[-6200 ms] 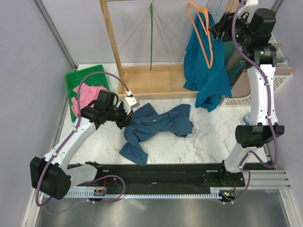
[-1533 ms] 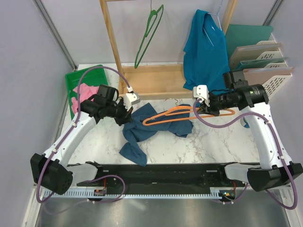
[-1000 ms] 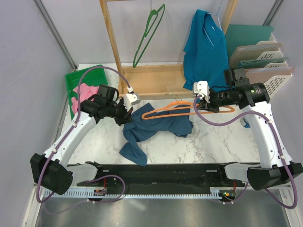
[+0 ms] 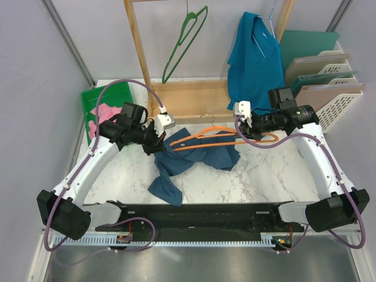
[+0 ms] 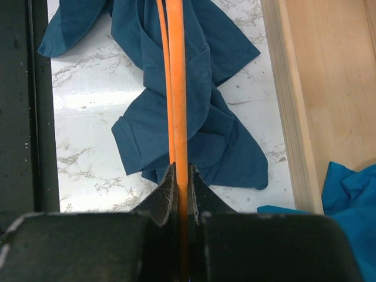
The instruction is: Place the t-shirt on the hanger
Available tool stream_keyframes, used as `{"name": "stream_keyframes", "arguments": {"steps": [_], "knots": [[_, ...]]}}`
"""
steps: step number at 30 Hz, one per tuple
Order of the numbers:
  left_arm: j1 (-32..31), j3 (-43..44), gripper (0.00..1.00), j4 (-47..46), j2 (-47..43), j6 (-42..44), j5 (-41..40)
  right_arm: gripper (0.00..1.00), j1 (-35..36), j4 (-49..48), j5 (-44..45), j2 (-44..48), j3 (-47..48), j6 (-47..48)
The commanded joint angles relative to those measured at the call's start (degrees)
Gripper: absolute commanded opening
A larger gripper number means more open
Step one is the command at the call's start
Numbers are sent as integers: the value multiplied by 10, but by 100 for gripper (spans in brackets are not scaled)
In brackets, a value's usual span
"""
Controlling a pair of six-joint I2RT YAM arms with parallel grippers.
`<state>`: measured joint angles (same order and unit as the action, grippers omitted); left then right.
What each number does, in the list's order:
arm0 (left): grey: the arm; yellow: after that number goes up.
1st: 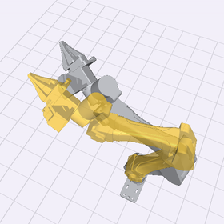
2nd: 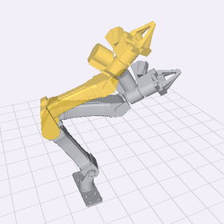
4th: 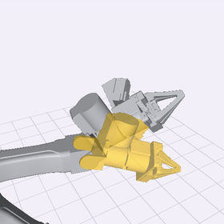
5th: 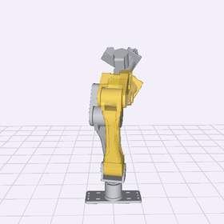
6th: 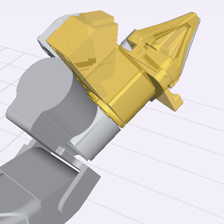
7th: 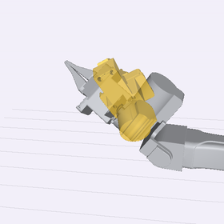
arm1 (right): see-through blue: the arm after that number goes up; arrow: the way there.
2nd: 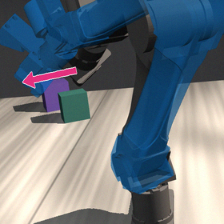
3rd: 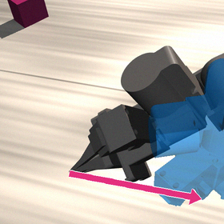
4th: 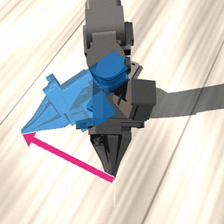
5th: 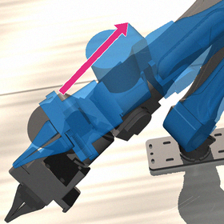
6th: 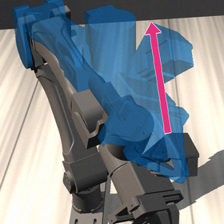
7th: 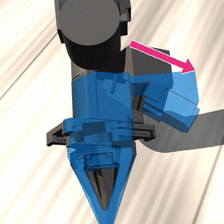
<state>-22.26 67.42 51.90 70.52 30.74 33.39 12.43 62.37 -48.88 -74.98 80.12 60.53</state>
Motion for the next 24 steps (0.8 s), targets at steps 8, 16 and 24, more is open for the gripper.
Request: {"name": "stream_keyframes", "arguments": {"steps": [8,16,24], "knots": [[-3,32,2,8,3,35,-18,0,-45,163,-74,-15,42,208],[-4,35,4,9,-4,49,34,0,-32,73,-91,-1,-12,130],[-5,38,4,17,1,58,0,0,-32,-10,-114,9,-30,78]]}}
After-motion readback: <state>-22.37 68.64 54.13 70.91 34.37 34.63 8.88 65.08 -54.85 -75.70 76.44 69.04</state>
